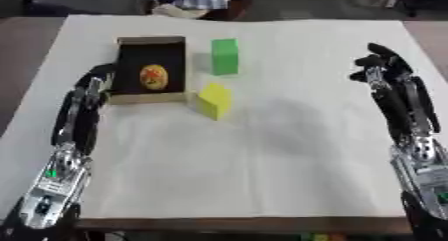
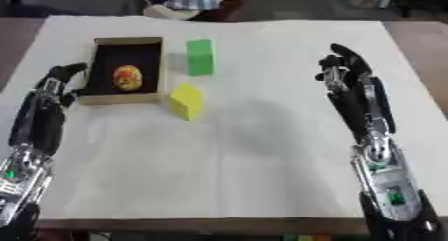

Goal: Pick up objects on the table and place them in the box.

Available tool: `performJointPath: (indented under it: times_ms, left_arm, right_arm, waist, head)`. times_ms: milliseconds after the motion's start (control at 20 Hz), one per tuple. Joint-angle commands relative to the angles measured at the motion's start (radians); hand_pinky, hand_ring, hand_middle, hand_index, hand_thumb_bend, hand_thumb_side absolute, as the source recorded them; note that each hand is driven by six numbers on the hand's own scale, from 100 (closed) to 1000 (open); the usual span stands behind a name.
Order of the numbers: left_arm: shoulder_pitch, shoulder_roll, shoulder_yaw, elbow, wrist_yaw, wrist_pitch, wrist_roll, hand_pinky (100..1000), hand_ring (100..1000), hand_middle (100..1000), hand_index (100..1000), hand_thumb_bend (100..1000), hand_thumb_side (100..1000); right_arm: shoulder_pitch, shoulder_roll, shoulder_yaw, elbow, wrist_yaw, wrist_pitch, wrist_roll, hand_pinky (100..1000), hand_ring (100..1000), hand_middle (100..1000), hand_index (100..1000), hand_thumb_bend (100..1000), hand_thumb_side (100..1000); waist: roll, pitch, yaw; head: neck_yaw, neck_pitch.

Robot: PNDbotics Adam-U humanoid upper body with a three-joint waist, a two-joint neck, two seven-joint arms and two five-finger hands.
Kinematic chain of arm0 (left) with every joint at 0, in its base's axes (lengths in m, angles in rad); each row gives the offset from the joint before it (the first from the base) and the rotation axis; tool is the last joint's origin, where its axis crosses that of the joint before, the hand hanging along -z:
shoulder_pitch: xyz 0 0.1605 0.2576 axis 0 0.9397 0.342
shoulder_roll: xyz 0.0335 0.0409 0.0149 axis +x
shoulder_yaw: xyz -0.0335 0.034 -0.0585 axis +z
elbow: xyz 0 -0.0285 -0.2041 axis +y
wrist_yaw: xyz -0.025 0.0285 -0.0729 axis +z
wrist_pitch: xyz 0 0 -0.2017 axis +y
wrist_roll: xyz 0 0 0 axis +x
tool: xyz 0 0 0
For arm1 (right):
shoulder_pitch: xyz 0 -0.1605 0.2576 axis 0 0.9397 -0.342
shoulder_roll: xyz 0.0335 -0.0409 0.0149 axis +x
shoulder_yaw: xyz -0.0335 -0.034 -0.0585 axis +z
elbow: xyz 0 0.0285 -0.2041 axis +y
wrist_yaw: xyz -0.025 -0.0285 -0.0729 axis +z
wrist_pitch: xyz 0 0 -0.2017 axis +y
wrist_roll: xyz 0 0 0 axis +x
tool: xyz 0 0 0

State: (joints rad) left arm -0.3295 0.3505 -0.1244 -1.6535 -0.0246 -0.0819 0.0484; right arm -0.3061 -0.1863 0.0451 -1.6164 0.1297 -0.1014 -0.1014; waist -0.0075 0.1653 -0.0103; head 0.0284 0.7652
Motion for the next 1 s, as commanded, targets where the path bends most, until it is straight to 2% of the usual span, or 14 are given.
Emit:
performJointPath:
  times_ms: [50,250,400,650,1000]
  left_arm:
    - [-0.055,0.097,-0.031,-0.033,-0.058,0.01,-0.065,769,1000,819,813,100,801]
    - [-0.125,0.167,-0.092,-0.039,-0.139,0.017,-0.177,768,1000,817,819,100,782]
    - [-0.157,0.18,-0.12,-0.038,-0.172,0.019,-0.223,765,995,812,818,100,794]
    - [-0.155,0.159,-0.13,-0.033,-0.169,0.021,-0.223,761,995,807,813,100,811]
    - [-0.14,0.149,-0.138,-0.029,-0.157,0.018,-0.219,759,994,805,811,100,822]
  right_arm:
    - [-0.008,-0.009,0.003,-0.021,-0.003,-0.002,0.003,749,619,663,875,100,700]
    - [-0.009,-0.01,0.006,-0.02,-0.004,-0.002,0.005,749,619,663,875,100,701]
    - [-0.011,-0.011,0.007,-0.019,-0.005,-0.002,0.006,749,619,663,876,100,701]
    - [-0.046,-0.023,0.019,-0.002,0.011,0.003,0.02,751,620,665,877,100,687]
    - [-0.161,-0.055,0.082,0.076,0.084,0.009,0.095,756,624,673,886,100,657]
  waist:
    - [-0.004,-0.025,-0.005]
    - [-0.002,-0.024,-0.011]
    - [-0.002,-0.022,-0.016]
    - [-0.002,-0.019,-0.017]
    - [-0.002,-0.024,-0.008]
  head:
    - [0.0,0.005]
    - [0.004,0.005]
    - [0.004,0.005]
    - [-0.002,0.005]
    - [-0.009,0.005]
